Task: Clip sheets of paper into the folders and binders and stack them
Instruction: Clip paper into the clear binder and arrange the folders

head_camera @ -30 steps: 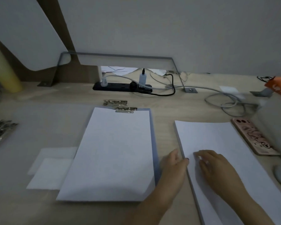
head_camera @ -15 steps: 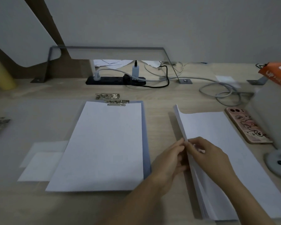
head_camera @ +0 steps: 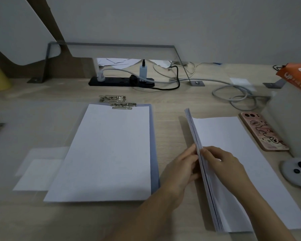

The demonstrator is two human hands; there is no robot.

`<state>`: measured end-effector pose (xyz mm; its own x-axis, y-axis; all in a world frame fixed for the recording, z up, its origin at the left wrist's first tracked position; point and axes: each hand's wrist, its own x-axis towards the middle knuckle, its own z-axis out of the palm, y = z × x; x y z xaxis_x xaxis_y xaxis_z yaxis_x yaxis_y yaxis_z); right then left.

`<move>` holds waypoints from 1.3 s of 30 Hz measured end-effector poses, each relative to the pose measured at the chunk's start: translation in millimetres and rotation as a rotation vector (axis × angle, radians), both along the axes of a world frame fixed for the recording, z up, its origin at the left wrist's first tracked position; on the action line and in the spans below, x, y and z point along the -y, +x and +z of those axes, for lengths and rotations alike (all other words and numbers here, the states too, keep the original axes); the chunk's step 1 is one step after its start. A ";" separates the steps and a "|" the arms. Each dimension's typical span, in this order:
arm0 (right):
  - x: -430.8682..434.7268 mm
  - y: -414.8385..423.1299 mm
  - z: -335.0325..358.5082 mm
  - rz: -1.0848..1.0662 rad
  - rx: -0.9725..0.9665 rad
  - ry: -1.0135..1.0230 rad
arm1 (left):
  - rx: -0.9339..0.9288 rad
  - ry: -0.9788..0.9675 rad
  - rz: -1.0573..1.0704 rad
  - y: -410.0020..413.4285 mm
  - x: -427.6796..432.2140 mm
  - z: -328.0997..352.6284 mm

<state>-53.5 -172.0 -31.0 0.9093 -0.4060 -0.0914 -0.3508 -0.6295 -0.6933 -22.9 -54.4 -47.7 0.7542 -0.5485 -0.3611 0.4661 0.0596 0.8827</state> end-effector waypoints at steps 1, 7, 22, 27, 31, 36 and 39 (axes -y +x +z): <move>-0.5 0.4 0.2 0.003 0.003 -0.009 | 0.009 -0.002 -0.001 0.0 0.0 0.3; -1.7 0.6 1.4 0.018 0.030 -0.054 | 0.030 0.069 -0.016 -0.7 -2.3 1.3; -4.2 -1.1 -0.3 -0.028 -0.002 0.041 | 0.204 0.434 -0.218 0.4 10.9 20.9; -1.8 -1.7 -4.9 -0.026 0.000 0.064 | 0.248 0.461 -0.164 -3.0 18.3 4.9; 3.2 -5.0 -1.4 -0.034 0.062 0.128 | 0.254 0.412 -0.101 -8.6 14.7 2.0; 24.1 -14.7 8.4 -0.177 0.171 0.015 | 0.300 0.356 0.018 -0.1 -12.0 23.9; 25.8 -11.8 24.4 -0.215 0.256 0.002 | 0.276 0.235 0.060 9.9 -47.3 36.4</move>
